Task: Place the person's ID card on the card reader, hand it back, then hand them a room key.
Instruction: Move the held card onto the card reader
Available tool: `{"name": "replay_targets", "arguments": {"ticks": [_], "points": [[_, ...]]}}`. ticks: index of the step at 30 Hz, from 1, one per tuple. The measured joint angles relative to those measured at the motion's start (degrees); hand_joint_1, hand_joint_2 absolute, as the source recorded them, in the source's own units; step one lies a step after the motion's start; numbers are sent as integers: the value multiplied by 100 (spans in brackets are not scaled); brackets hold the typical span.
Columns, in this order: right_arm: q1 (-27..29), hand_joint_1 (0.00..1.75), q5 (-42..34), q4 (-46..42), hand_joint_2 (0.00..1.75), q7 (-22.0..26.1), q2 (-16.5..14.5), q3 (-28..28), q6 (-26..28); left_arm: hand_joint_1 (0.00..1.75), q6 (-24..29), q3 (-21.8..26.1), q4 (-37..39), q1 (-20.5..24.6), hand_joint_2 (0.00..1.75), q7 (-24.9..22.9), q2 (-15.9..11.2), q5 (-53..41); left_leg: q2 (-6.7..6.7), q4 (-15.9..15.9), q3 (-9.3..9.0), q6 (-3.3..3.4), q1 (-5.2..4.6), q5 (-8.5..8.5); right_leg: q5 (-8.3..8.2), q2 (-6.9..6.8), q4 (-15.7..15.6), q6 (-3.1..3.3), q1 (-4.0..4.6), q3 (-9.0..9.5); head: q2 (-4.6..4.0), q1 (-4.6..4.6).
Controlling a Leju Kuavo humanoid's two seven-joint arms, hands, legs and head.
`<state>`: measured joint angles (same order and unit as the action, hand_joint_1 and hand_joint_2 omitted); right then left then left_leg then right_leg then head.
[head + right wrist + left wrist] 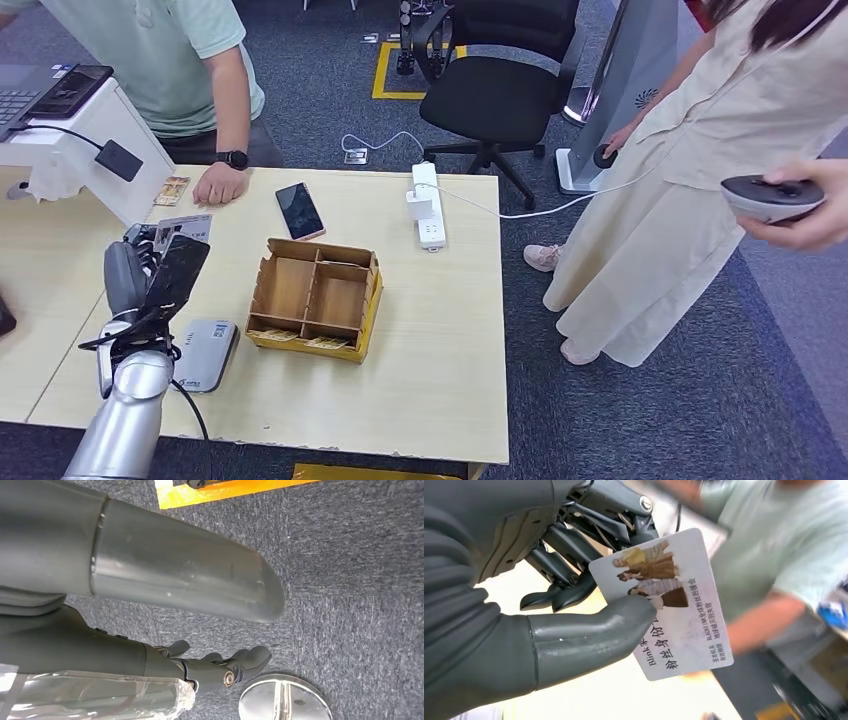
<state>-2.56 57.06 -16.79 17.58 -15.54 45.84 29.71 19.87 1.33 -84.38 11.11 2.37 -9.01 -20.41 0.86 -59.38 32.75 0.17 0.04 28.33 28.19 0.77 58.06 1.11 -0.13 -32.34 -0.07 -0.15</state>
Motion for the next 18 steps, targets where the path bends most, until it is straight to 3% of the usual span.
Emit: {"name": "replay_targets", "arguments": {"ticks": [8,13,18], "points": [[66,0,-45,3,0,73,15,4,50,175,-467,225,4,-244,175,-225,-131,1025,-1,2,2,0,1,0,3,0,0,3,1,-1,0,1],[48,0,-66,7,0,84,31,13,60,175,-622,349,118,-290,175,-689,-453,756,-2,2,2,-1,2,0,3,1,1,4,2,-3,0,0],[25,0,-67,7,0,65,35,13,58,175,-645,432,187,-290,175,-727,-623,688,-2,2,2,-1,3,0,3,0,2,4,2,-3,0,0]]}}
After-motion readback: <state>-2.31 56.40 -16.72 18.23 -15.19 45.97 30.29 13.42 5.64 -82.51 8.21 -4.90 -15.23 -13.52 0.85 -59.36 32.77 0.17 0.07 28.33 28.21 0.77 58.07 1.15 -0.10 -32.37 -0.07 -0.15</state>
